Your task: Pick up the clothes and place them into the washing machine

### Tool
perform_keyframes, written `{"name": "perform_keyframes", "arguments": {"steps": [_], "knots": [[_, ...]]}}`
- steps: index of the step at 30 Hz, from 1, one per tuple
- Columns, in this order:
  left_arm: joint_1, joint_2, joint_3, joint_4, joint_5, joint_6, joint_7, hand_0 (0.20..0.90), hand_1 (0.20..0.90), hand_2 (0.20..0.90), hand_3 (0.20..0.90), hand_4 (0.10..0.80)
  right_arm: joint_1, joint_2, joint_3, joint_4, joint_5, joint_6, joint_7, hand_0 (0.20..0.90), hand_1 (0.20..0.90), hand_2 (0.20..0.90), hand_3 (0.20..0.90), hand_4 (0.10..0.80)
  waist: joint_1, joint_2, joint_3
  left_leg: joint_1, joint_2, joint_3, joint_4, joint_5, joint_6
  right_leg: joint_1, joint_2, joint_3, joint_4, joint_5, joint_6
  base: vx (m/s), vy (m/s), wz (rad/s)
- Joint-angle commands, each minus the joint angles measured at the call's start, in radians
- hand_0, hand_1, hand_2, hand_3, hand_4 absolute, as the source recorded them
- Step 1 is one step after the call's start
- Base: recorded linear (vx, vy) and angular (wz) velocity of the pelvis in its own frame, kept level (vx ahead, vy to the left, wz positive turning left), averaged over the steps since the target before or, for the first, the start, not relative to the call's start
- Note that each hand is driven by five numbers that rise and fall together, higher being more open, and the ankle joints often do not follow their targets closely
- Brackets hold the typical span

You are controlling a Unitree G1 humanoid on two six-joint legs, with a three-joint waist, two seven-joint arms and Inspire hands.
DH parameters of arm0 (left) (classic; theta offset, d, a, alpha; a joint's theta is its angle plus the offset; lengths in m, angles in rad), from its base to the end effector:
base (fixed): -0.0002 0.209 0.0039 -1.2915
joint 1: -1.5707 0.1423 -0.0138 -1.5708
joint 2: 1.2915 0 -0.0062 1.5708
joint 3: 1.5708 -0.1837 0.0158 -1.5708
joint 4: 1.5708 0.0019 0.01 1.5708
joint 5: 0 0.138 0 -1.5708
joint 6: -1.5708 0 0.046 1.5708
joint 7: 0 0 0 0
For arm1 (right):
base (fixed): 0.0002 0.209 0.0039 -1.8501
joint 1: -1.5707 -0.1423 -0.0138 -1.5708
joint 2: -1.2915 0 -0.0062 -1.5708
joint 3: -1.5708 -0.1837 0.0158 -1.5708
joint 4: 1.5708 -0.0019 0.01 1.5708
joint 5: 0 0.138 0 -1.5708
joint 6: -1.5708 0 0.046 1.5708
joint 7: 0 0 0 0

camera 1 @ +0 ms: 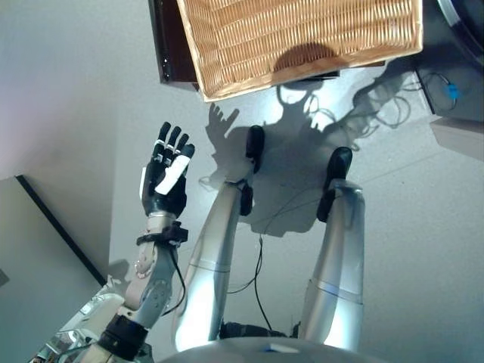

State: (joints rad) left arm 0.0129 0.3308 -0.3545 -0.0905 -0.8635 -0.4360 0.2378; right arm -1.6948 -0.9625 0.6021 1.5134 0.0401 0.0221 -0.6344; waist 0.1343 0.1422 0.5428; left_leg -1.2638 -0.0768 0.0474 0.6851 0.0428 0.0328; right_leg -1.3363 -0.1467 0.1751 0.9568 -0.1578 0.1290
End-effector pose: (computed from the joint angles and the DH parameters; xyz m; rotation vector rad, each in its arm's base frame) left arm 0.1898 0.1515 0.0619 -0.6356 -0.2085 0.0133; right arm 0.2998 -0.3454 0.3608 -0.7615 -0.3094 -1.2942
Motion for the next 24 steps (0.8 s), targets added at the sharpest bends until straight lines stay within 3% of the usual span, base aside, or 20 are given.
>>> {"name": "perform_keyframes", "arguments": {"steps": [1,6,24], "knots": [[0.0,0.026,0.092,-0.065,-0.002,-0.092,-0.022,0.9,0.9,0.9,0.9,0.8,0.002,-0.097,0.102,-0.059,-0.062,-0.011,-0.157,0.9,0.9,0.9,0.9,0.8,0.032,0.029,-0.023,0.027,0.006,0.052,0.015,-0.106,-0.063,0.021,0.069,-0.092,-0.011,-0.056,-0.104,-0.029,0.029,-0.09],[-0.006,0.022,0.082,-0.059,-0.005,-0.089,-0.023,0.9,0.9,0.9,0.9,0.8,0.024,-0.079,0.084,-0.066,-0.089,0.0,-0.188,0.9,0.9,0.9,0.9,0.8,0.041,0.031,-0.024,0.03,0.003,0.053,0.016,-0.106,-0.057,0.027,0.065,-0.091,-0.012,-0.054,-0.099,-0.022,0.027,-0.02],[-0.007,0.027,0.102,-0.063,-0.03,-0.095,-0.044,0.9,0.9,0.9,0.9,0.8,0.138,0.02,0.046,-0.07,-0.181,0.009,-0.13,0.9,0.9,0.9,0.9,0.8,0.065,0.008,-0.04,0.028,-0.009,0.049,0.048,-0.117,-0.046,0.05,0.051,-0.105,-0.021,-0.044,-0.094,-0.015,0.026,0.02]]}}
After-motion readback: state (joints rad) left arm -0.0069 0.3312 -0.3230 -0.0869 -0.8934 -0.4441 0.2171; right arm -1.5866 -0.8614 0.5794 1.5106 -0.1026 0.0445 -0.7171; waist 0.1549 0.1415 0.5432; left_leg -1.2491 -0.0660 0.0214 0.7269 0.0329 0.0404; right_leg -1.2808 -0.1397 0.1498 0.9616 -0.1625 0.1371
